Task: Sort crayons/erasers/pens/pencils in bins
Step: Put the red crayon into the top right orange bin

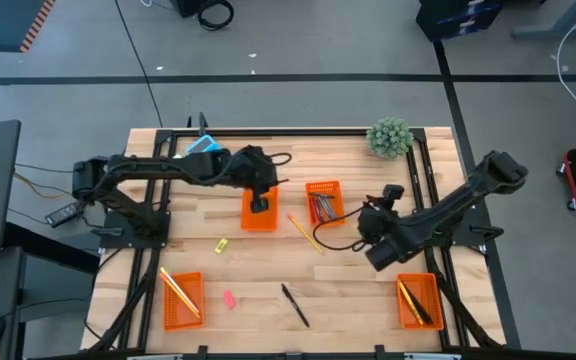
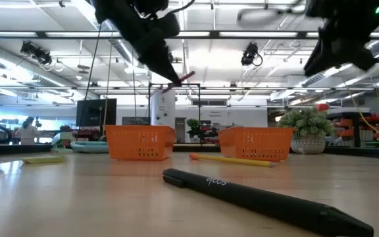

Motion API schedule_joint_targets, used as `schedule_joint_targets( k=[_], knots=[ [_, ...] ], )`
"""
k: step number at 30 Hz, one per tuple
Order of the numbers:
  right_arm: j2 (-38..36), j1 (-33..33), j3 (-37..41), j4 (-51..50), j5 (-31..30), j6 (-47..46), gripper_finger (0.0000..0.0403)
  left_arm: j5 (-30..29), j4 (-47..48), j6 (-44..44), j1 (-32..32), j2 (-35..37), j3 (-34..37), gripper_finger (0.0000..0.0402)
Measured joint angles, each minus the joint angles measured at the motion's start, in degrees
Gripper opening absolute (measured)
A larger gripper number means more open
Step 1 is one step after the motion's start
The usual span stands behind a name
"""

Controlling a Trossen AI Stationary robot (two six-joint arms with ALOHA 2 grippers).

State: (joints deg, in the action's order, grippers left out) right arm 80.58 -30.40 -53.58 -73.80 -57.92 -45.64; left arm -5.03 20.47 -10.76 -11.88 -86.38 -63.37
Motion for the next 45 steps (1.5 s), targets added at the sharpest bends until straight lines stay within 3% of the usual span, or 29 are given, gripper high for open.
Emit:
schedule_joint_targets(
  k=[12,20,26,34,41,45],
  knots=[
    [-17.2,-6.7,0.0,0.1,-6.2,-5.6,0.0106,-0.4,-19.9,-14.3,1.5,-11.2,0.0,0.0047],
    [-17.3,-7.8,0.0,0.1,-5.5,-5.5,0.0106,-0.6,-31.8,-30.2,4.2,-16.7,0.0,0.0035],
    [-16.6,-7.8,1.7,0.3,-5.5,-5.6,0.0106,-2.4,-39.8,-41.3,6.7,-22.1,-0.4,0.0052],
    [-16.6,-7.8,7.1,0.5,-5.2,-6.9,0.0106,-6.2,-35.8,-48.6,7.7,-29.3,-9.2,0.0043],
    [-16.6,-7.8,9.0,0.5,-3.7,-8.2,0.0106,-6.3,-20.1,-51.5,7.6,-31.9,-17.7,0.0047],
    [-16.5,-7.8,9.0,0.5,-3.7,-8.2,0.0106,-6.3,-16.2,-53.5,7.5,-32.3,-18.4,0.0048]
  ],
)
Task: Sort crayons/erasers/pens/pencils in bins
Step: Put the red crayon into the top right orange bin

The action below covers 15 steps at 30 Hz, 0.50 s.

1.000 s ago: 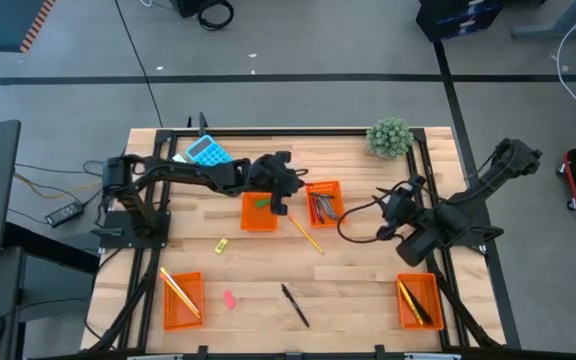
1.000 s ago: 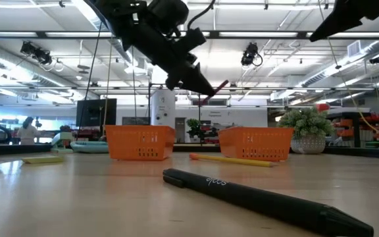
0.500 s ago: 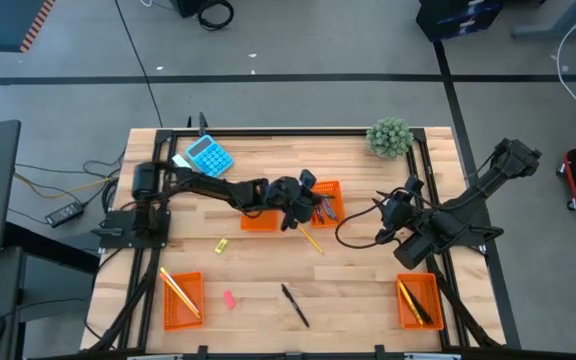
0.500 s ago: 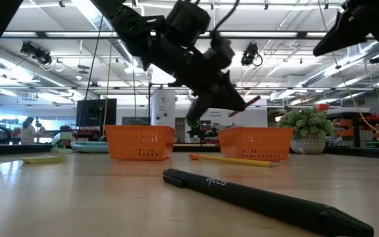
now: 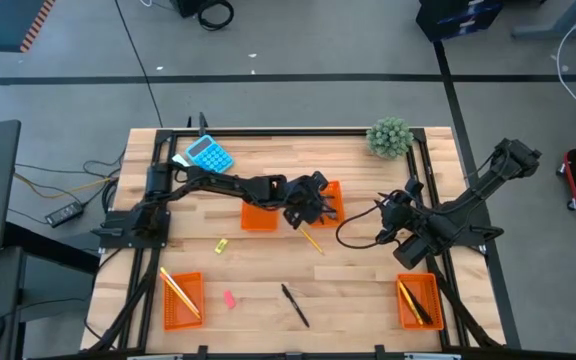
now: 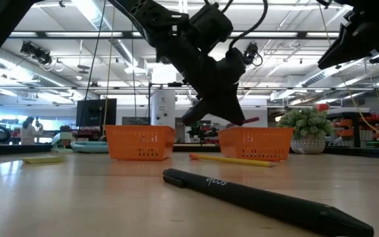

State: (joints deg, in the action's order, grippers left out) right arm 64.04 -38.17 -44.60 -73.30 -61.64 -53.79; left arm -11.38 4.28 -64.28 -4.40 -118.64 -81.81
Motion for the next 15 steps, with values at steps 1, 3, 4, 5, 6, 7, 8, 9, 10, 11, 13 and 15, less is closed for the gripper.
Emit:
schedule_joint_targets(
  k=[1,3,4,5,6,7,8,9,10,11,13,15],
  knots=[
    [0.0,0.0,0.0,0.0,-0.1,0.0,0.0106,0.0,0.6,-0.7,0.0,-0.1,0.1,0.0047],
    [0.0,0.0,0.0,0.0,-0.3,0.1,0.0106,0.0,1.1,-1.7,0.0,-0.3,0.2,0.0045],
    [0.0,0.0,0.0,0.0,-0.3,0.1,0.0106,0.0,0.6,-2.6,0.0,-0.7,0.2,0.0045],
    [0.0,0.0,0.0,0.0,-0.3,0.2,0.0106,0.0,0.5,-3.8,0.0,-1.1,0.1,0.0045],
    [0.0,0.0,0.0,0.0,-0.3,0.2,0.0106,0.0,1.5,-4.9,0.0,-1.2,0.2,0.0045],
    [0.0,0.0,0.0,0.1,-0.3,0.4,0.0106,0.0,2.2,-6.2,0.0,-1.4,0.3,0.0046],
    [0.0,0.0,0.0,0.2,-0.4,0.4,0.0106,-0.2,1.5,-7.7,0.0,-1.9,0.2,0.0047],
    [0.0,0.0,0.0,0.2,-0.4,0.4,0.0106,-1.1,1.3,-9.2,0.0,-2.1,0.2,0.0049],
    [0.0,0.0,0.0,0.2,-0.4,0.4,0.0106,-2.4,1.7,-10.0,0.0,-2.1,0.2,0.0050],
    [0.0,0.0,0.0,0.2,-0.4,0.4,0.0106,-3.3,1.4,-10.3,0.0,-2.1,0.2,0.0051],
    [0.0,0.0,0.0,0.2,-0.4,0.4,0.0106,-3.5,1.0,-10.2,0.1,-2.1,0.2,0.0050],
    [0.0,0.0,0.0,0.2,-0.4,0.4,0.0106,-3.4,1.0,-10.0,0.1,-2.1,0.2,0.0049]
  ],
)
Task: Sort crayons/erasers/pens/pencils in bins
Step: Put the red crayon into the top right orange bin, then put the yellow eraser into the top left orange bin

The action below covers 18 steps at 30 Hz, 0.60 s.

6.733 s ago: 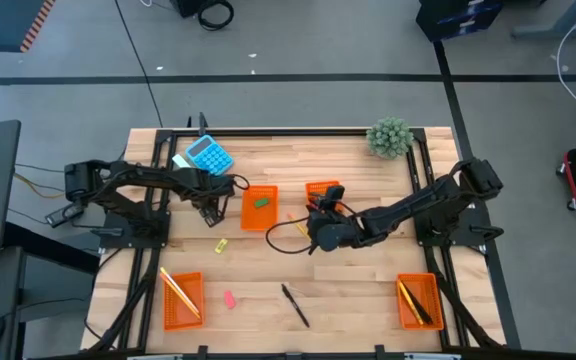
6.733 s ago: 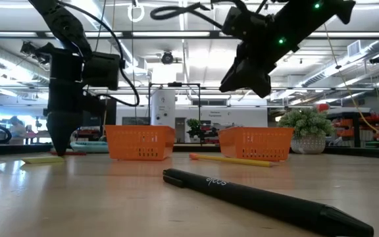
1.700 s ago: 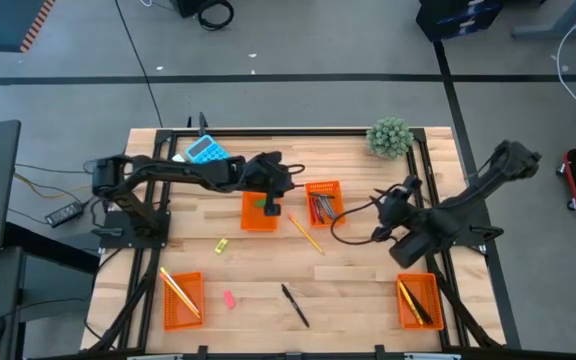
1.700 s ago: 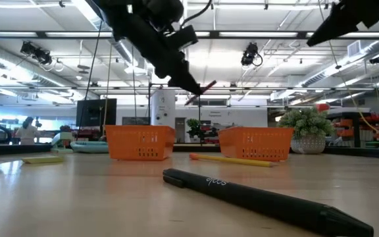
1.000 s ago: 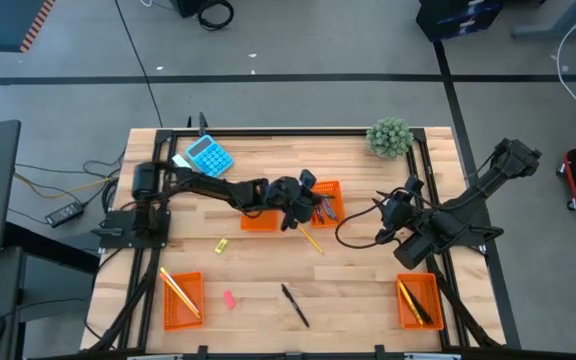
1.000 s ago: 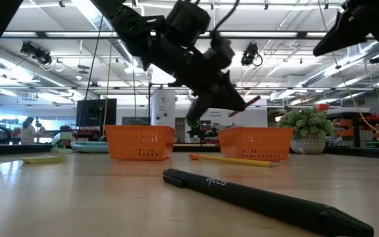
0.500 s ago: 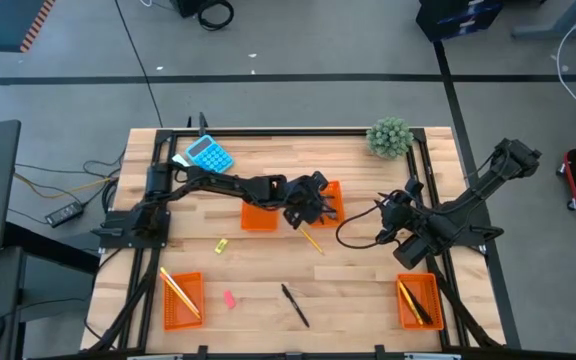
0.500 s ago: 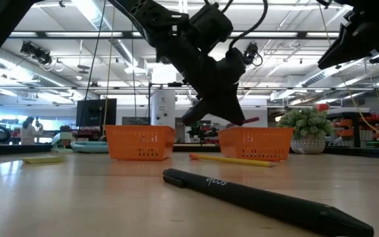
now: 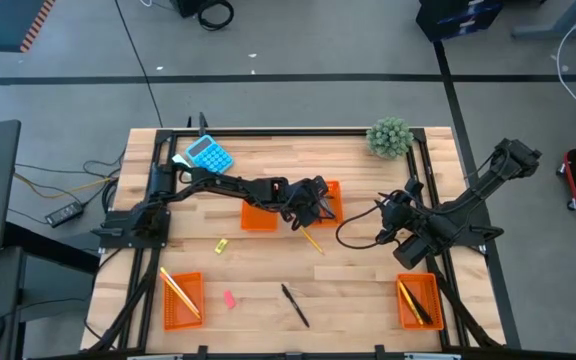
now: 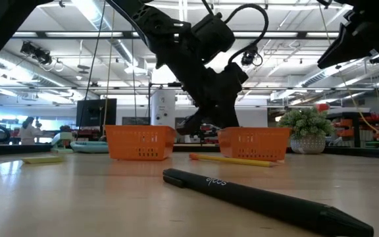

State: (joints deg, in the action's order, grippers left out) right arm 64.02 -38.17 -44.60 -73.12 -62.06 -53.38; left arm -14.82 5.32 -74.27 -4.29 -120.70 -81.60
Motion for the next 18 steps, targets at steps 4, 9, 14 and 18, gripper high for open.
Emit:
schedule_joint_targets(
  k=[4,9,14,18],
  knots=[
    [0.0,0.0,0.0,0.0,0.0,0.0,0.0106,0.0,0.0,-0.1,0.0,0.0,0.0,0.0051],
    [0.0,0.0,0.0,0.0,0.0,0.0,0.0106,1.0,0.0,0.0,0.0,0.0,0.0,0.0067],
    [0.0,0.0,0.0,0.0,0.0,0.0,0.0106,1.1,0.0,0.1,0.0,0.0,0.0,0.0093],
    [0.0,0.0,0.0,0.0,0.0,0.0,0.0106,0.0,-0.3,0.4,0.1,0.0,0.0,0.0112]
  ],
)
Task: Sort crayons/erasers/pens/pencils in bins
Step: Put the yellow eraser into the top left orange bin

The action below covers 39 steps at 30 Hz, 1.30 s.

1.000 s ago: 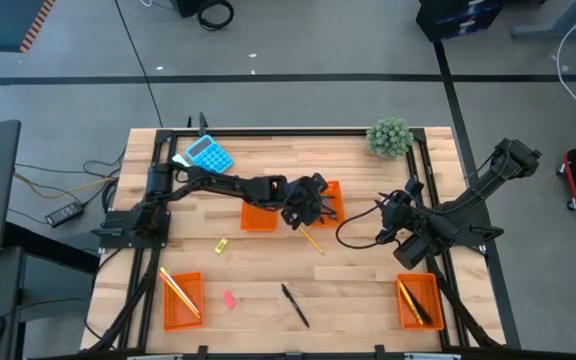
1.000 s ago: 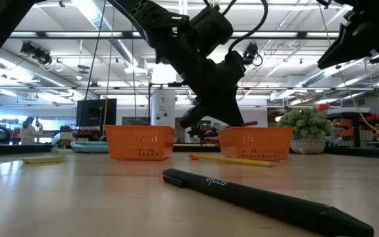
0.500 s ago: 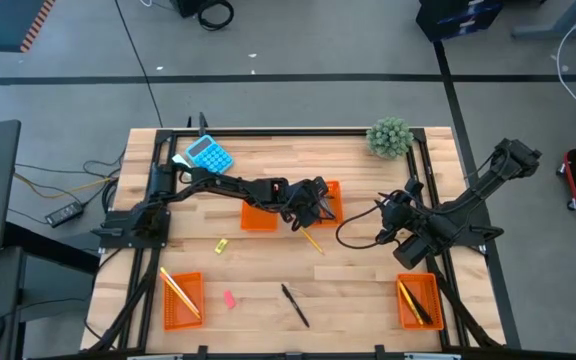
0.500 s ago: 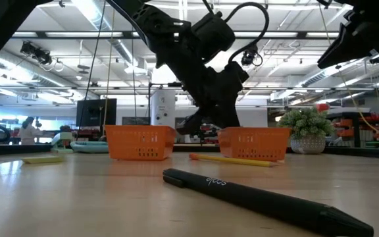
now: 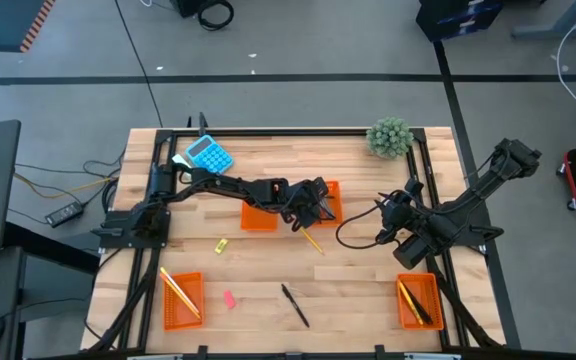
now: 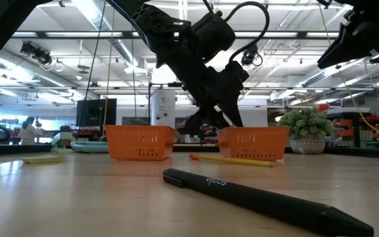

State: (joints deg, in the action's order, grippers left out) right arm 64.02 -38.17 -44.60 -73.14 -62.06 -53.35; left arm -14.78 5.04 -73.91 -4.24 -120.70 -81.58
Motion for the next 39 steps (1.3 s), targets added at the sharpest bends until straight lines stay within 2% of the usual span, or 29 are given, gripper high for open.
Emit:
schedule_joint_targets(
  k=[4,9,11,14,15,17,19,24,26,31,34,37,39],
  knots=[
    [0.0,0.0,0.0,0.0,0.0,-0.3,0.0106,-5.5,-0.5,0.1,0.7,0.4,0.0,0.0118],
    [0.0,0.0,0.0,0.0,0.0,-0.3,0.0106,-9.6,0.5,0.3,1.8,1.3,-2.1,0.0109],
    [0.0,0.0,0.0,0.0,0.0,-0.6,0.0106,-12.5,2.8,2.3,2.2,1.7,-4.0,0.0107],
    [0.0,0.0,0.0,0.0,-0.2,-1.8,0.0106,-15.6,8.3,10.0,2.9,1.9,-7.7,0.0101],
    [0.0,0.0,0.0,0.0,-0.7,-2.1,0.0106,-15.0,10.6,13.9,3.1,2.2,-8.8,0.0097],
    [0.0,0.1,0.0,0.2,-2.2,-1.9,0.0106,-9.8,11.8,21.3,3.4,2.6,-10.3,0.0086],
    [0.0,0.4,0.0,0.4,-4.0,-0.6,0.0106,-6.2,13.0,25.6,3.8,3.6,-10.3,0.0067],
    [0.0,1.9,0.0,1.1,-5.2,1.5,0.0106,-7.5,12.0,30.1,4.8,6.4,-8.4,0.0014],
    [0.0,2.7,0.0,1.7,-6.5,2.2,0.0106,-8.9,11.2,32.1,5.1,8.7,-7.1,0.0007],
    [0.0,6.5,0.0,9.7,-14.0,10.7,0.0106,-13.7,4.6,35.8,5.8,14.9,-1.3,0.0012],
    [0.0,10.3,-0.4,19.0,-14.7,20.3,0.0106,-13.7,-3.1,37.3,5.9,20.1,6.0,0.0007],
    [-0.2,14.9,-0.5,30.4,-8.6,31.6,0.0106,-13.4,-13.8,38.0,5.6,25.6,16.5,0.0006],
    [-0.2,18.6,-0.5,37.3,1.1,39.5,0.0106,-12.7,-22.2,38.7,5.5,29.0,24.5,0.0011]
  ],
)
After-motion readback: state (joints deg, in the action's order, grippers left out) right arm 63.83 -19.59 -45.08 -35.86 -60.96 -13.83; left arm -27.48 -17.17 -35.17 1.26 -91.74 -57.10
